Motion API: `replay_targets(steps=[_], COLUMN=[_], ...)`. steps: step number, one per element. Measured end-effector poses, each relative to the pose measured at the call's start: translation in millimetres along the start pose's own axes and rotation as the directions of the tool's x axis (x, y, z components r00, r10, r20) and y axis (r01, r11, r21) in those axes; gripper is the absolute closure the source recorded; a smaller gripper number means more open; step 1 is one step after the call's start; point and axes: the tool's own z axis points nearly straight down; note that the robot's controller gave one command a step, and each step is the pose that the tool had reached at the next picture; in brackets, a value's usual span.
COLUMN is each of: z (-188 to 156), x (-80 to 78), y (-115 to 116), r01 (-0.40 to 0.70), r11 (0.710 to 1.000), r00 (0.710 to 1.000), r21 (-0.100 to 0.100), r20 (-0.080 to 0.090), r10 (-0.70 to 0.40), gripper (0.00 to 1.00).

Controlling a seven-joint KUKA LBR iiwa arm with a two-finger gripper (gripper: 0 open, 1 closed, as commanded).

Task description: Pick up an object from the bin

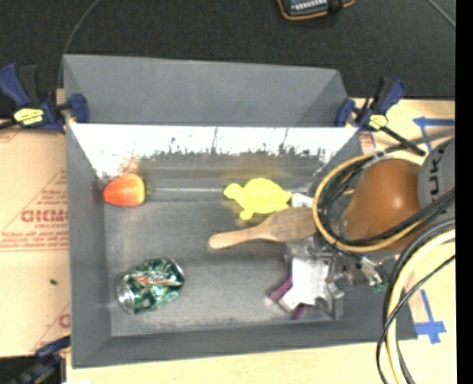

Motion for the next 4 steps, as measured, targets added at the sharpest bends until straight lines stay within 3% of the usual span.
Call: replay_targets(steps=[1,4], z=[-3,-24], x=[2.5,1.1], y=[19,18], r01=[0.177,0.178], r11=[0.984,0.984], r00=[0.984,0.984], r21=[0.018,0.021], r20=[0.017,0.022], r10=[-0.178,-0.179], gripper=[1.00,1.00])
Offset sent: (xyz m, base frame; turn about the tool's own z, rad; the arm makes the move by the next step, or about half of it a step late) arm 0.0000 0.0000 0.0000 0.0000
